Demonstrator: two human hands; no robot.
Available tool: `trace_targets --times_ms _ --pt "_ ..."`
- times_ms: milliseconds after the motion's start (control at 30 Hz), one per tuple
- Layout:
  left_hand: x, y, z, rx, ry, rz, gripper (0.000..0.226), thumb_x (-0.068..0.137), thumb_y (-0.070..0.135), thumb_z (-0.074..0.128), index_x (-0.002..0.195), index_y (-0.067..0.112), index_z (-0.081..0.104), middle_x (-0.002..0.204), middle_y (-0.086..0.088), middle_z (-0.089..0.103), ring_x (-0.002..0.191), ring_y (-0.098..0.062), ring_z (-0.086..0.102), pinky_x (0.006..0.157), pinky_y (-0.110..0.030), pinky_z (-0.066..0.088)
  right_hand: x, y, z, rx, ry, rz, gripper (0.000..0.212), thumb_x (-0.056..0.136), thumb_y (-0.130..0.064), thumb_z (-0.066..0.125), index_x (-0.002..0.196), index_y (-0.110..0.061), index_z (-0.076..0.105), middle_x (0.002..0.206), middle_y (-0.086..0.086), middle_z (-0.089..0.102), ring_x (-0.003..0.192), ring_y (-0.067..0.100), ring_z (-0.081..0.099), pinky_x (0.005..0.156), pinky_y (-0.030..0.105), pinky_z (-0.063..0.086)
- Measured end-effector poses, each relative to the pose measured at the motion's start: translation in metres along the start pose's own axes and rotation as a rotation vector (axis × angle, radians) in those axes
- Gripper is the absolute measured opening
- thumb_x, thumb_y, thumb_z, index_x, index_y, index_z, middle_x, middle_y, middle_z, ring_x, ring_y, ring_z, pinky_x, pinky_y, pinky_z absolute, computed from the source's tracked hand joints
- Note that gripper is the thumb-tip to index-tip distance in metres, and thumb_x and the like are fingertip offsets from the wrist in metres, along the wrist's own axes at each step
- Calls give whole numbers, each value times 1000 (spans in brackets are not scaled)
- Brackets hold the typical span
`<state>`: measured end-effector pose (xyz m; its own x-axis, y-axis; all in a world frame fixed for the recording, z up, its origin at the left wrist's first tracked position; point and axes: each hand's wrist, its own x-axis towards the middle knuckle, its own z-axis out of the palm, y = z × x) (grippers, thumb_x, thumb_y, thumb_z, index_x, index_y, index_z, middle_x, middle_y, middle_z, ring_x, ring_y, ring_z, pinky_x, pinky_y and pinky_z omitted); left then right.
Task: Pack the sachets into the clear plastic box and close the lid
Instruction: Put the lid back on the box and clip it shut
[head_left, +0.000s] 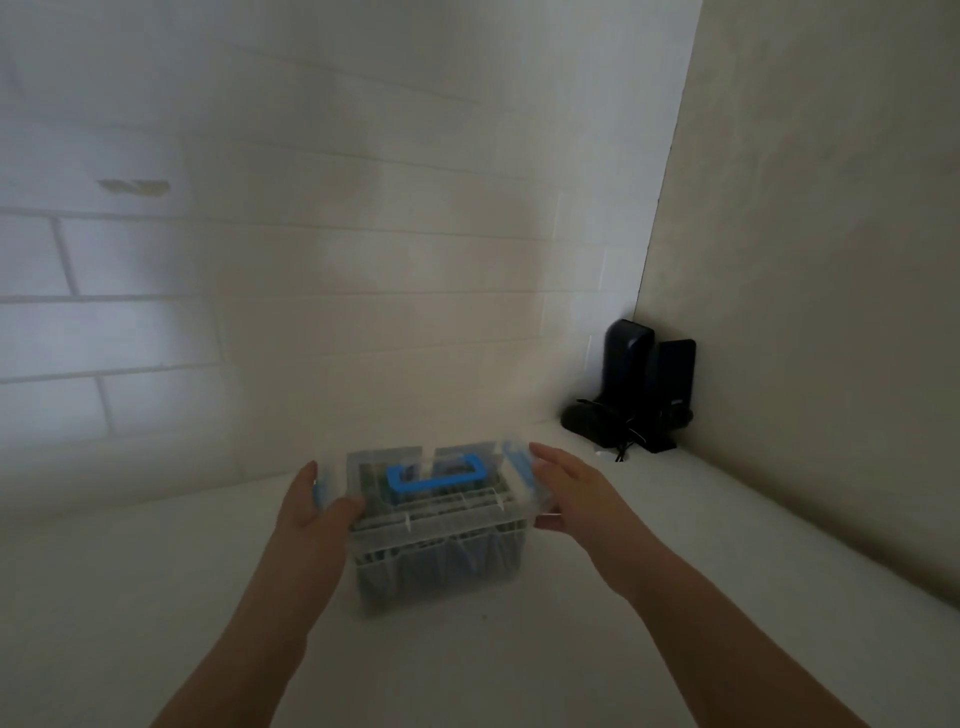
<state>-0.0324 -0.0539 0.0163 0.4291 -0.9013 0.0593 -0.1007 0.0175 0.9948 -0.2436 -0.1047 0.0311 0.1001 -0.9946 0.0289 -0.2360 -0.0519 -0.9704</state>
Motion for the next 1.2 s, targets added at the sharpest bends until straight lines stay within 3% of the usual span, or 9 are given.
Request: trace_targets --times_ms 200,367,567,667,767,900,1033,1133,1200 --pt "-20 0 -12 82 -16 30 49 86 16 56 133 18 44 140 -5 46 126 -25 43 110 -40 30 -35 3 -12 -106 166 -63 15 89 -21 53 102 -15 57 93 2 57 64 11 59 48 13 45" --pt "-42 -6 -13 105 -40 110 39 86 29 56 124 26 54 141 7 44 119 -13 44 101 -33 35 -73 17 -31 -34 247 -126 9 84 -24 61 92 -23 56 86 5 56 43 3 52 38 16 40" --pt "-47 -12 -2 -260 -99 -59 59 84 21 59 137 27 33 144 5 38 121 -16 45 98 -35 38 -74 34 -27 193 193 -38 18 89 -23 52 101 -25 65 77 -6 69 70 9 63 61 26 47" --pt "-49 -11 2 -199 -31 50 47 87 15 56 130 28 44 125 13 52 96 4 56 76 -13 43 -72 39 -23 261 144 -70 25 91 -23 48 95 -31 71 84 -7 74 80 11 69 70 30 54" --pt "-53 -6 4 -99 -18 118 35 90 10 51 110 39 51 94 28 53 72 17 57 56 -3 42 -74 37 -22 271 152 -102 23 91 -21 48 96 -27 70 86 -10 75 79 3 69 61 15 53" --pt "-59 -2 6 -38 -75 70 62 88 11 53 139 36 28 122 16 41 99 -7 47 79 -22 41 -73 30 -23 175 233 -113 20 91 -23 50 99 -32 65 95 -5 70 89 11 64 76 24 49" --pt "-62 5 9 73 -99 127 57 91 7 44 138 35 29 130 14 39 79 8 54 55 2 41 -72 22 -24 29 234 -139 38 93 -24 47 131 -17 48 122 -2 58 107 13 56 94 27 40" --pt "-62 6 7 207 -105 197 55 92 12 44 139 35 26 142 9 38 100 4 41 89 -16 35 -74 20 -24 -14 228 -157 40 94 -30 41 132 -17 46 127 -1 56 111 12 53 94 25 37" --pt "-61 5 6 205 -116 209 57 90 22 50 139 36 23 147 8 34 111 -3 37 93 -23 33 -78 22 -24 13 196 -148 46 92 -42 35 133 -23 44 131 -3 52 117 12 50 101 27 35"
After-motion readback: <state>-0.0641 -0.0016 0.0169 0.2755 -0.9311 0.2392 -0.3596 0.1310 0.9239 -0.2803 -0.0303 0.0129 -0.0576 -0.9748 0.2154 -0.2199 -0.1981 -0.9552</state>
